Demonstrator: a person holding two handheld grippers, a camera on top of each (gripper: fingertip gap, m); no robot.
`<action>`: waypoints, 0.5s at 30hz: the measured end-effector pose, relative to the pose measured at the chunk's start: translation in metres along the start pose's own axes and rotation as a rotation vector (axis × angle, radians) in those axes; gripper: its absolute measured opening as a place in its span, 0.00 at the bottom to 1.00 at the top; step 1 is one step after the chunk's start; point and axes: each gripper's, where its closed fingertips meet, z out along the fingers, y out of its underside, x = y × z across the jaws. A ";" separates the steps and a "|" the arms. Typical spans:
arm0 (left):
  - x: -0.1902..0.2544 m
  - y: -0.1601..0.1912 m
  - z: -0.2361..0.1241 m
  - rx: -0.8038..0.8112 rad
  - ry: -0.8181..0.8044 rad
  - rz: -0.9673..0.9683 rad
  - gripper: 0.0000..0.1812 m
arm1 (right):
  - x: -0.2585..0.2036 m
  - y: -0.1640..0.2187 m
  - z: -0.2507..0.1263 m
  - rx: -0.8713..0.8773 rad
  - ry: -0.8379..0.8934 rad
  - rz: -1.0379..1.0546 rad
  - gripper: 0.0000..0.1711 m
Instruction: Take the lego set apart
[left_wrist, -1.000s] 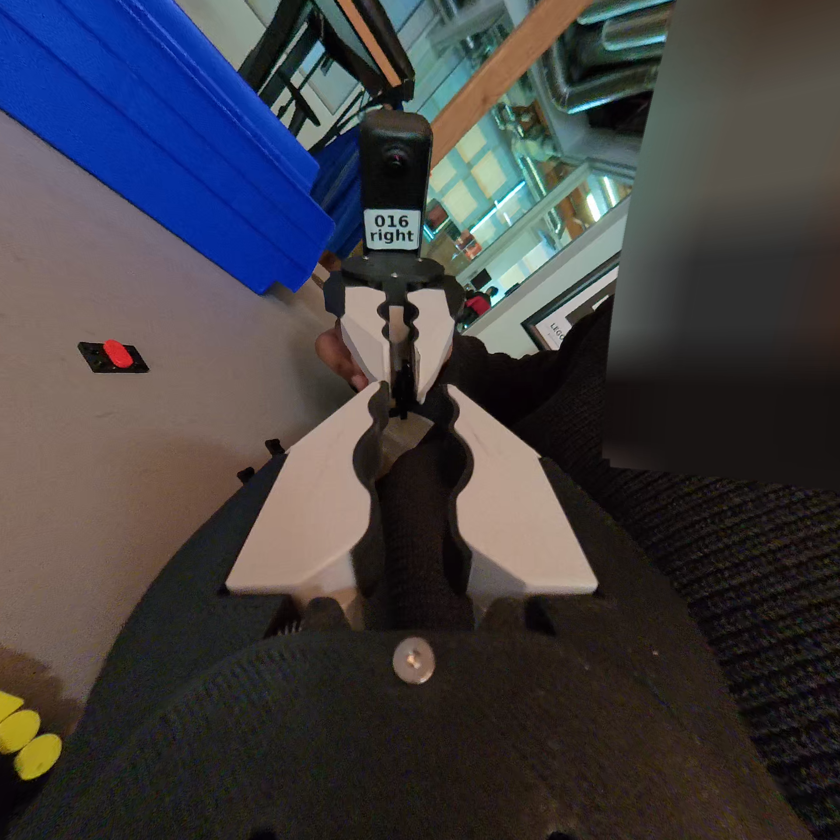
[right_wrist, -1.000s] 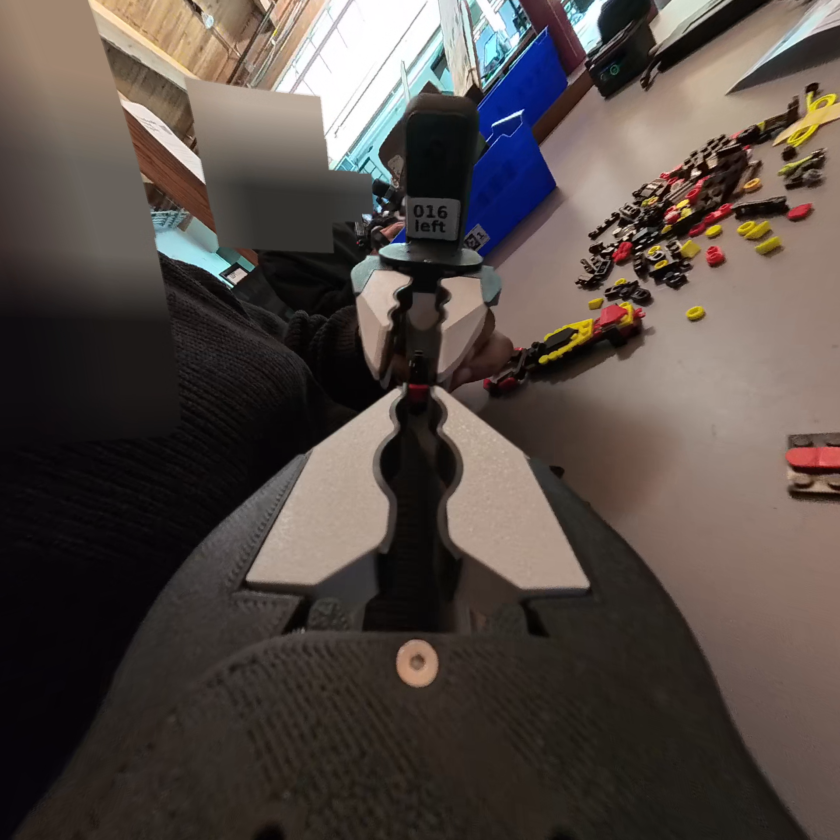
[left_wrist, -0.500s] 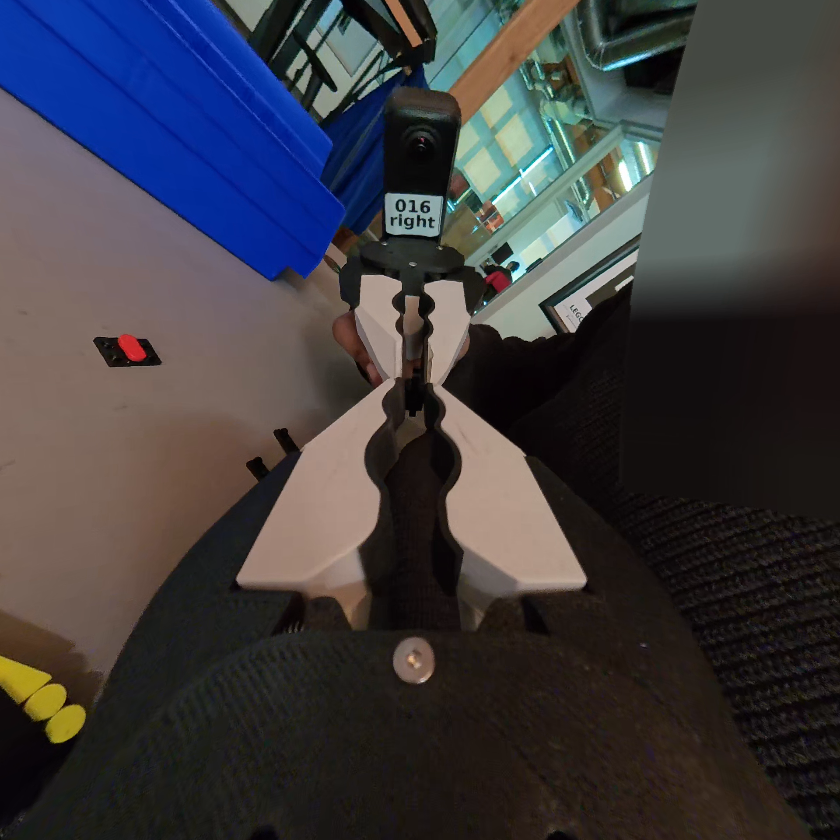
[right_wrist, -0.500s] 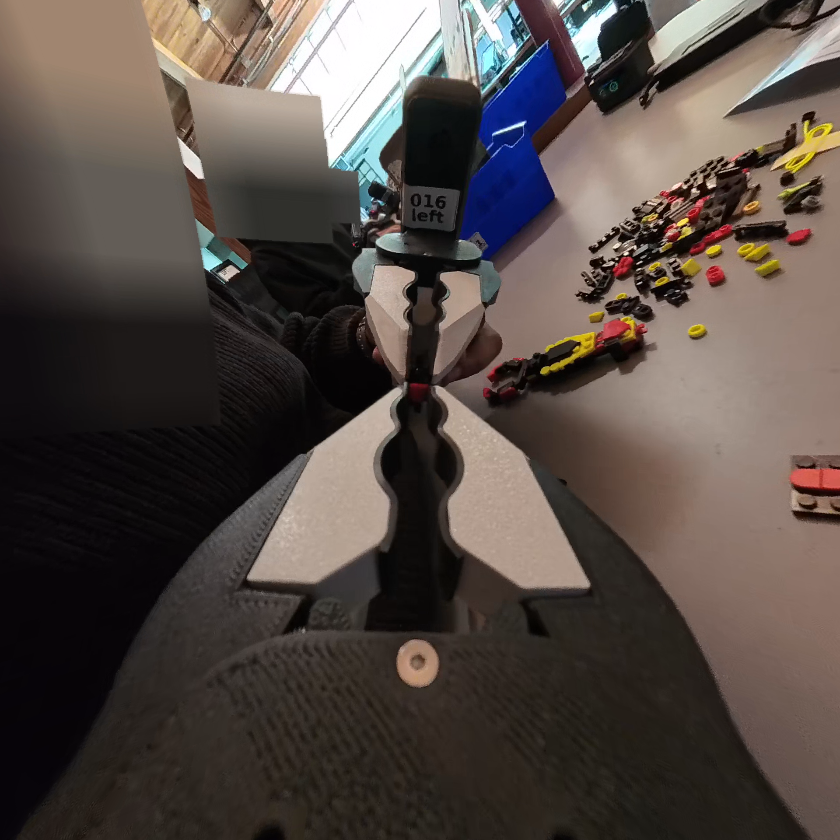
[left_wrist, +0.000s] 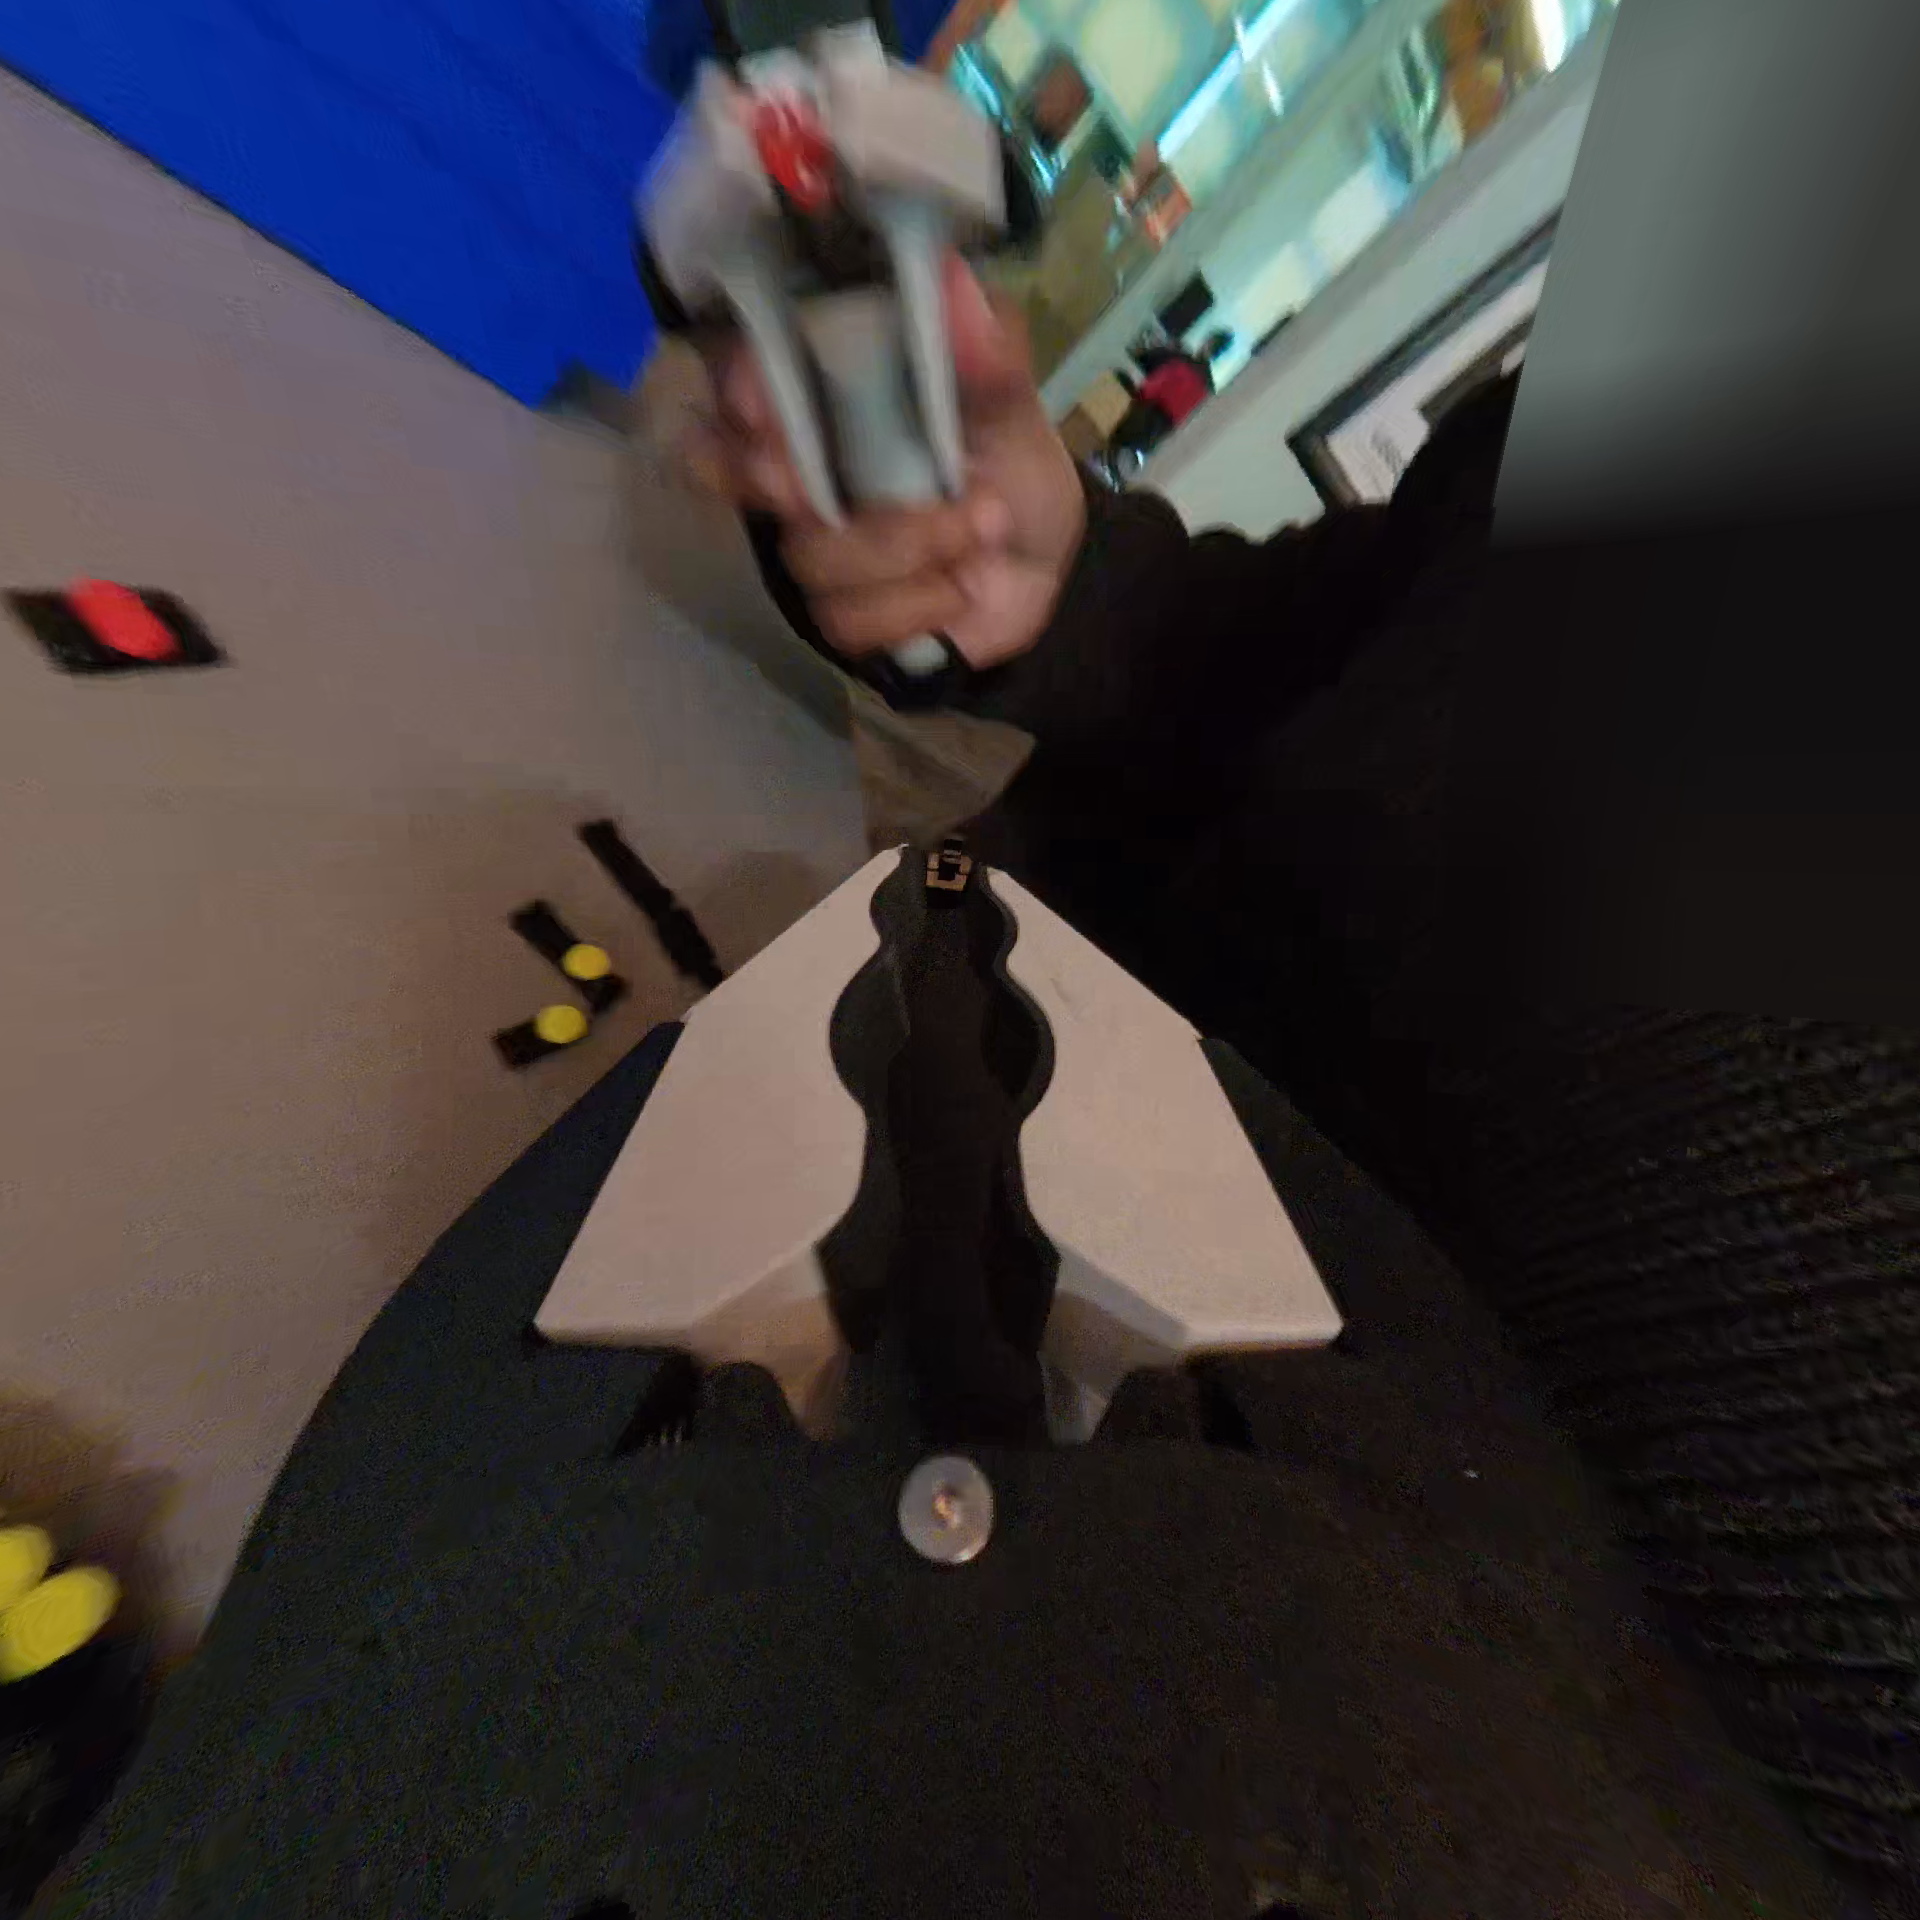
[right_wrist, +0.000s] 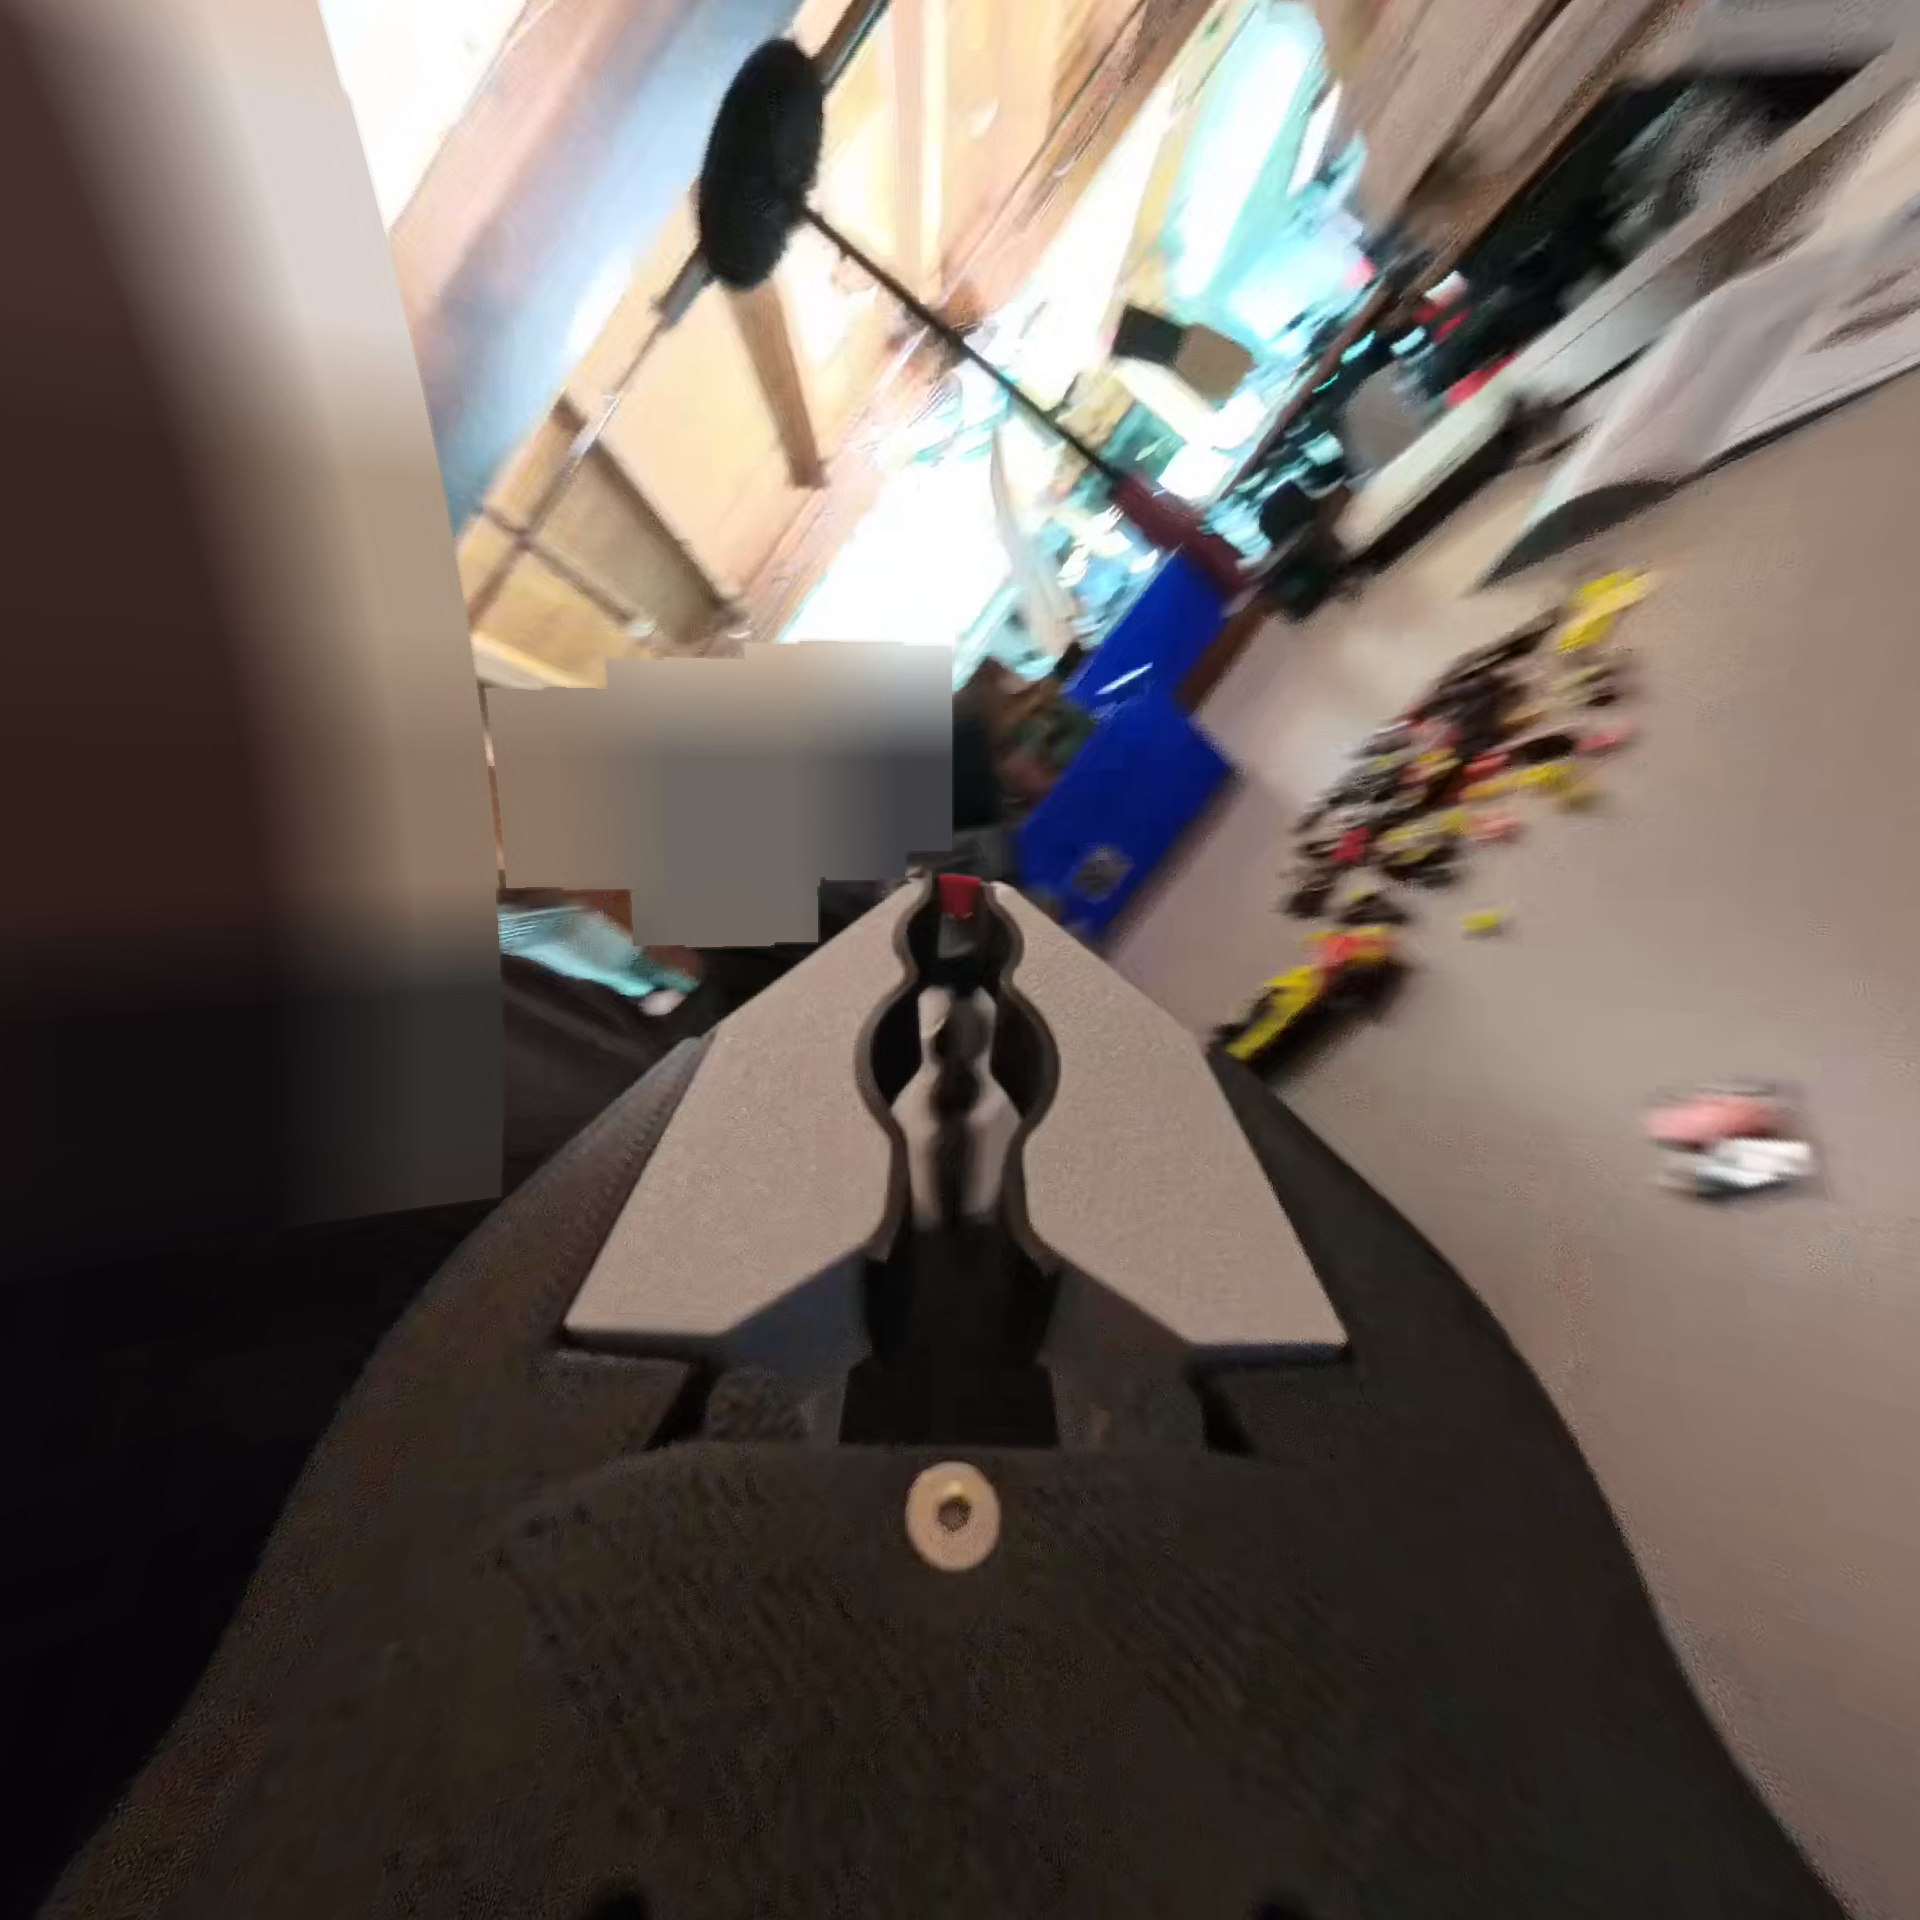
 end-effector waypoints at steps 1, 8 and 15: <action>0.009 -0.004 0.003 0.033 0.043 -0.027 0.05 | 0.015 0.002 -0.009 -0.045 0.106 -0.083 0.03; -0.014 -0.033 -0.020 0.203 -0.023 -0.097 0.04 | 0.009 0.028 0.005 -0.209 0.188 -0.316 0.03; -0.026 -0.054 -0.054 0.293 -0.159 0.002 0.04 | 0.023 0.043 0.015 -0.312 0.229 -0.437 0.03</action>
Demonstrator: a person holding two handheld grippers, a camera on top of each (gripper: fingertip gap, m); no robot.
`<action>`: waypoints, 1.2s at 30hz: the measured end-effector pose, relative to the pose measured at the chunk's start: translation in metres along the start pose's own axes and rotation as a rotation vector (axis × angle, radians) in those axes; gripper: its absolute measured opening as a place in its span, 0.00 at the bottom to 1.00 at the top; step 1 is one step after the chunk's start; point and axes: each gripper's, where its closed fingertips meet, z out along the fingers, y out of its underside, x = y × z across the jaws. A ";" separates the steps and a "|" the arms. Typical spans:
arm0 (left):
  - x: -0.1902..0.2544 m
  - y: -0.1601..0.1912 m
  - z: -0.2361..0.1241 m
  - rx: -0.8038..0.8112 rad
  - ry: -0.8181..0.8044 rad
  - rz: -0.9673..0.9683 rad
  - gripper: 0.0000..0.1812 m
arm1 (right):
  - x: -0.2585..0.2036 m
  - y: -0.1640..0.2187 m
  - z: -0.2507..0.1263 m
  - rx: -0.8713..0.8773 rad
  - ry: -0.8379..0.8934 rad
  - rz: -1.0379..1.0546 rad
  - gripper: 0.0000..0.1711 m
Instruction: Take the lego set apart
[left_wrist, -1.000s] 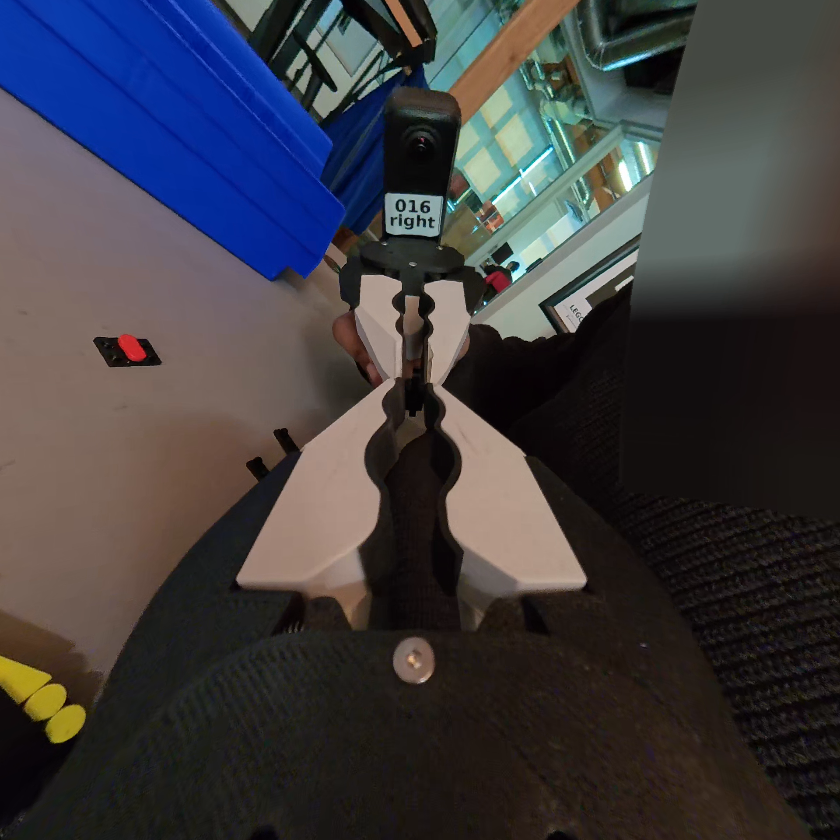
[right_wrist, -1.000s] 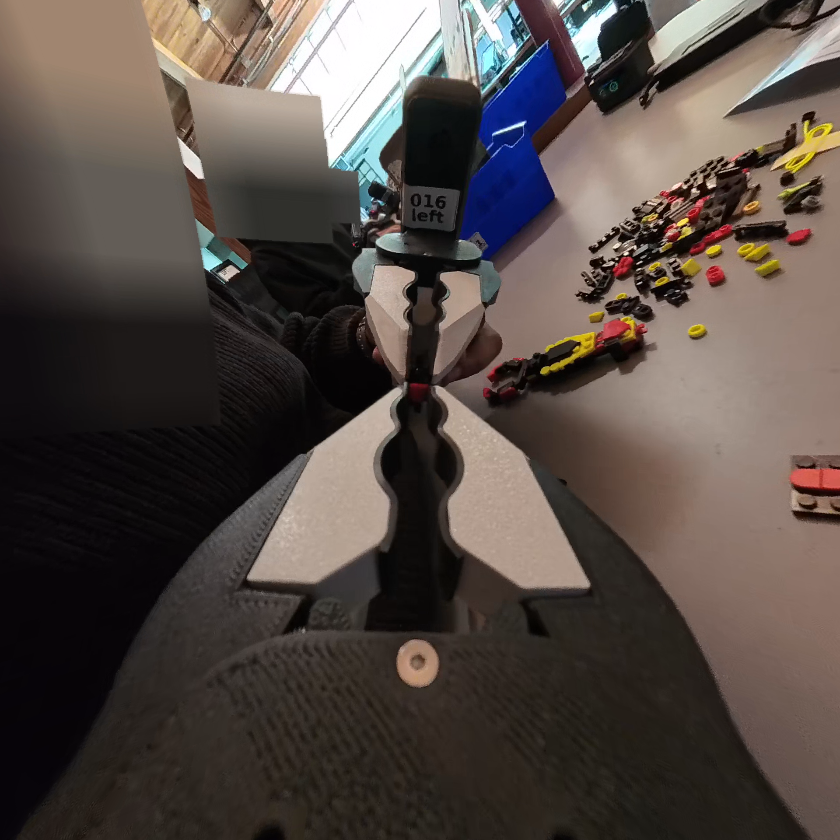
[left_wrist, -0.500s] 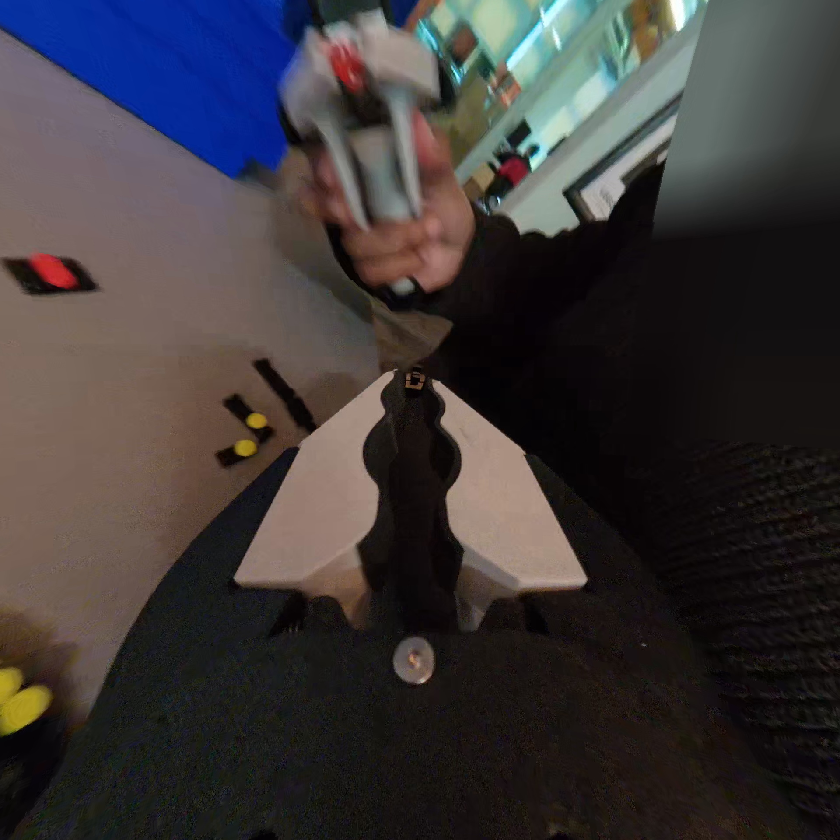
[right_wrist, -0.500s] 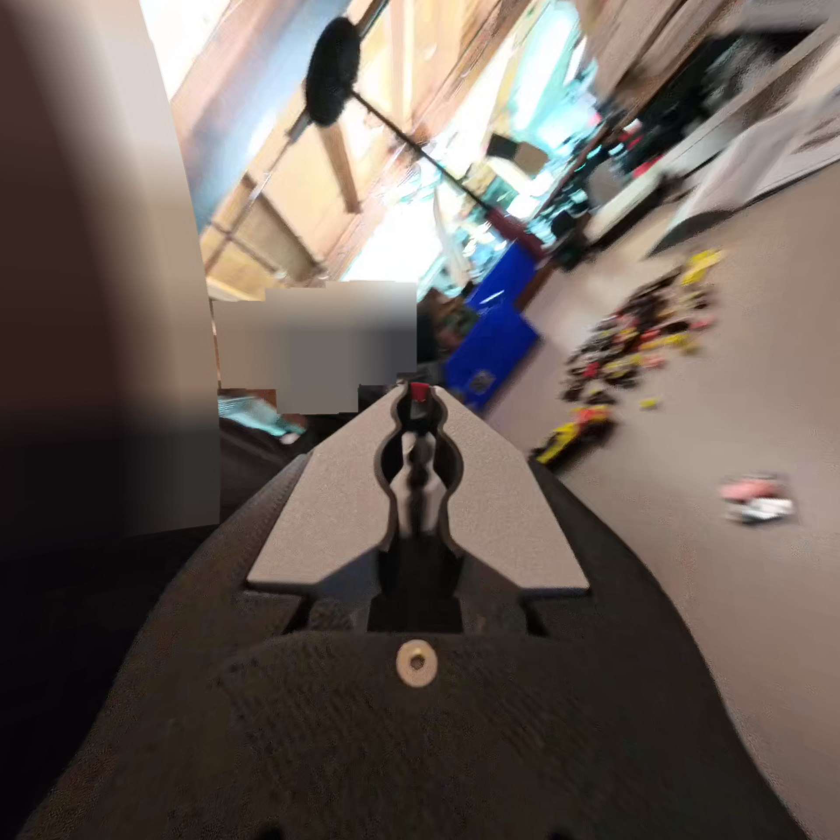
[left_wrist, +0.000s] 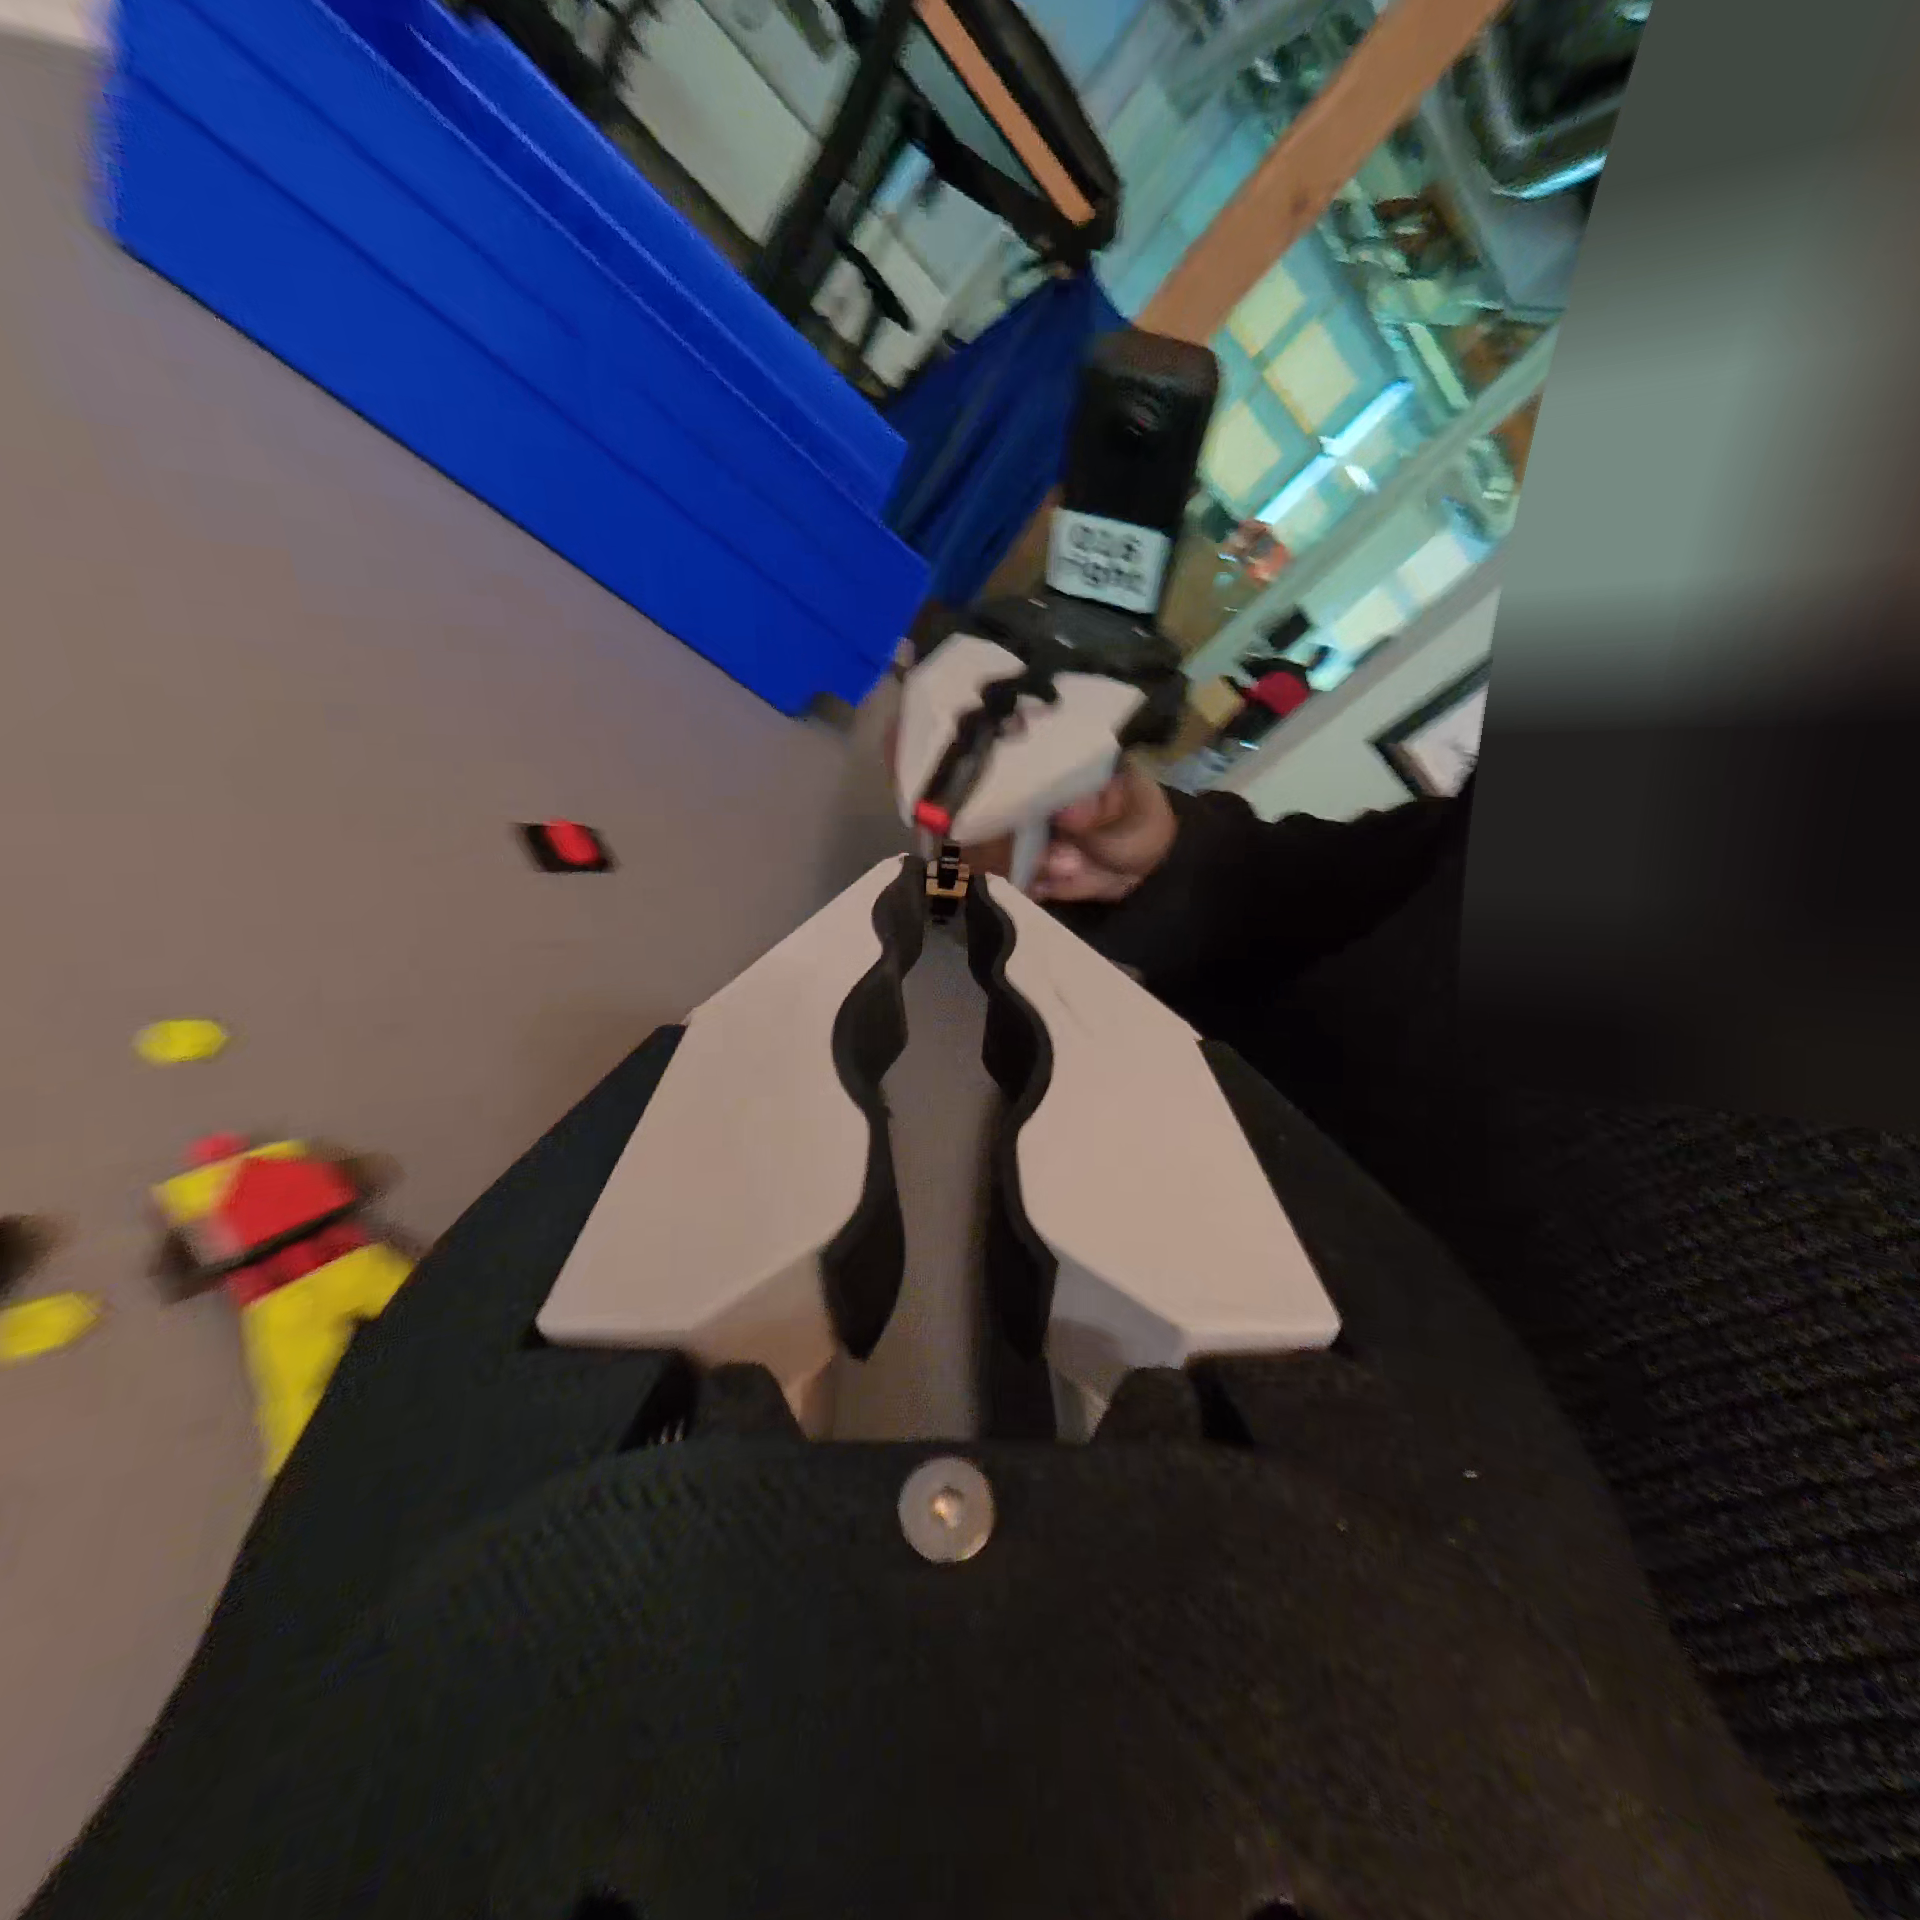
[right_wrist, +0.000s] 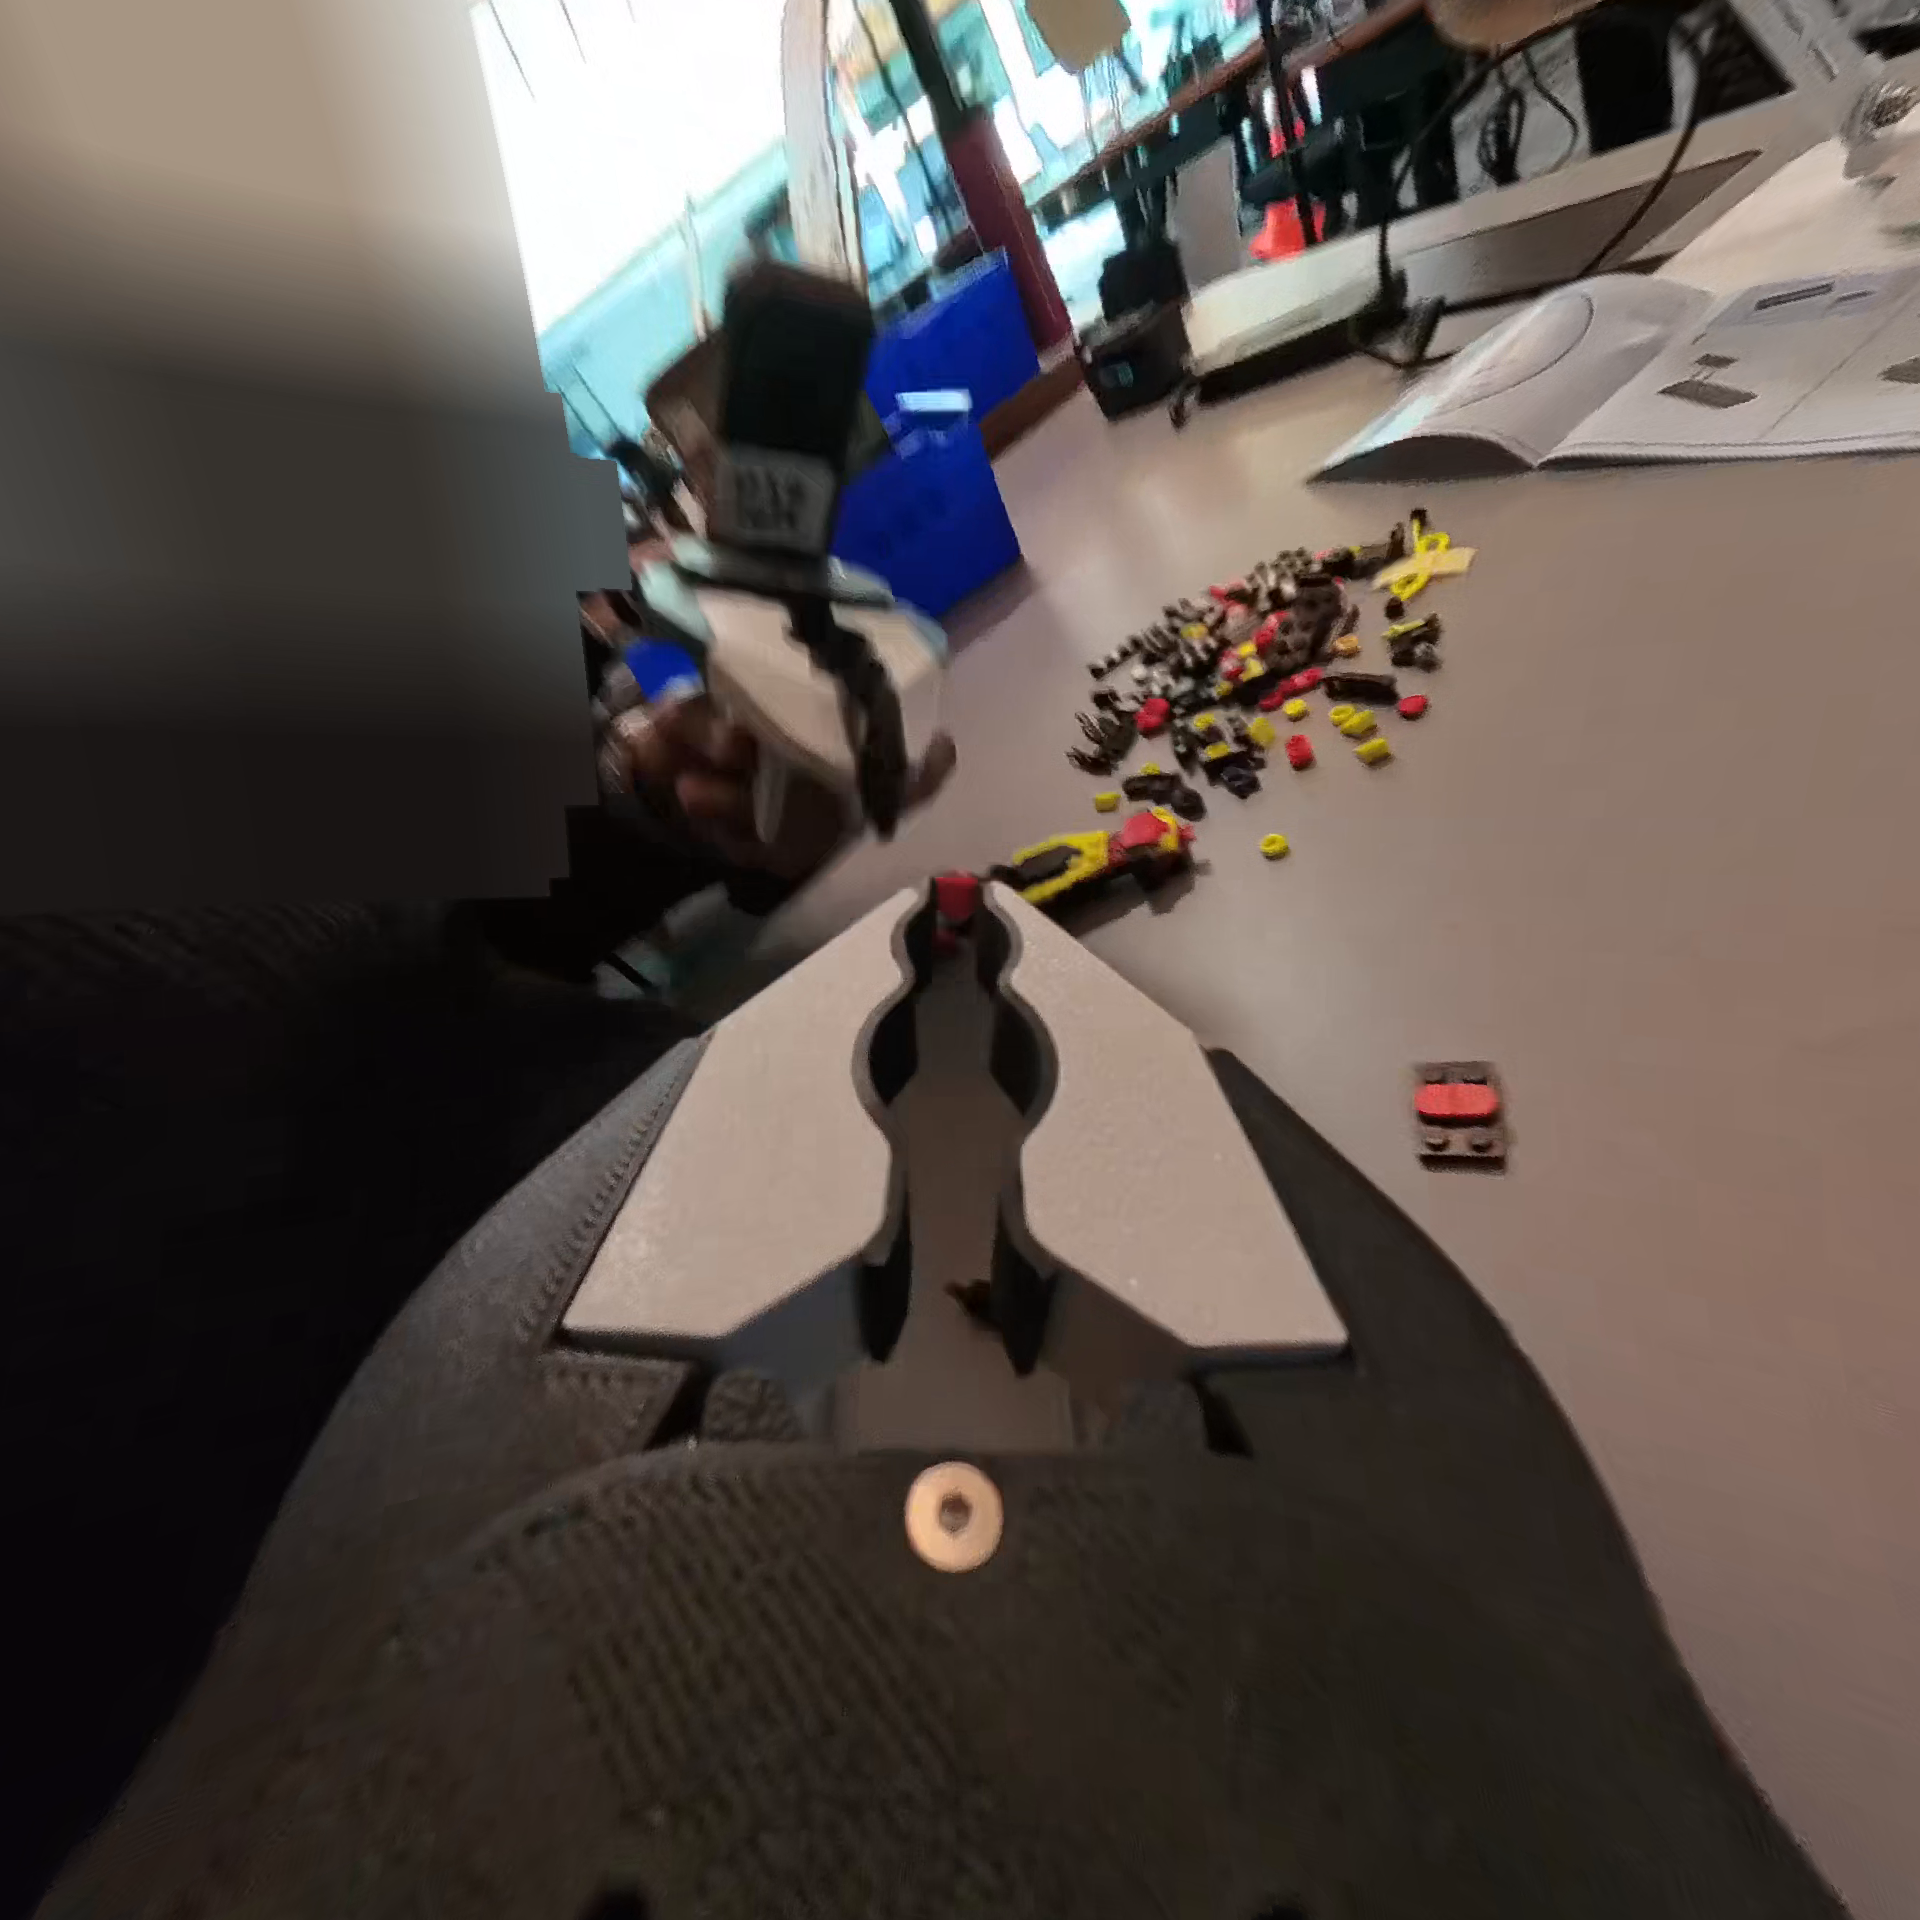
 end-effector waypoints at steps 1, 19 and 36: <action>-0.010 -0.009 -0.010 0.028 -0.071 0.029 0.04 | 0.003 0.007 0.007 -0.053 0.027 -0.056 0.04; -0.100 -0.048 -0.102 0.181 -0.686 0.281 0.04 | 0.078 0.007 0.115 -0.381 0.222 -0.336 0.19; -0.107 -0.028 -0.081 0.106 -0.612 0.175 0.03 | 0.067 0.040 0.071 -0.460 0.259 -0.470 0.14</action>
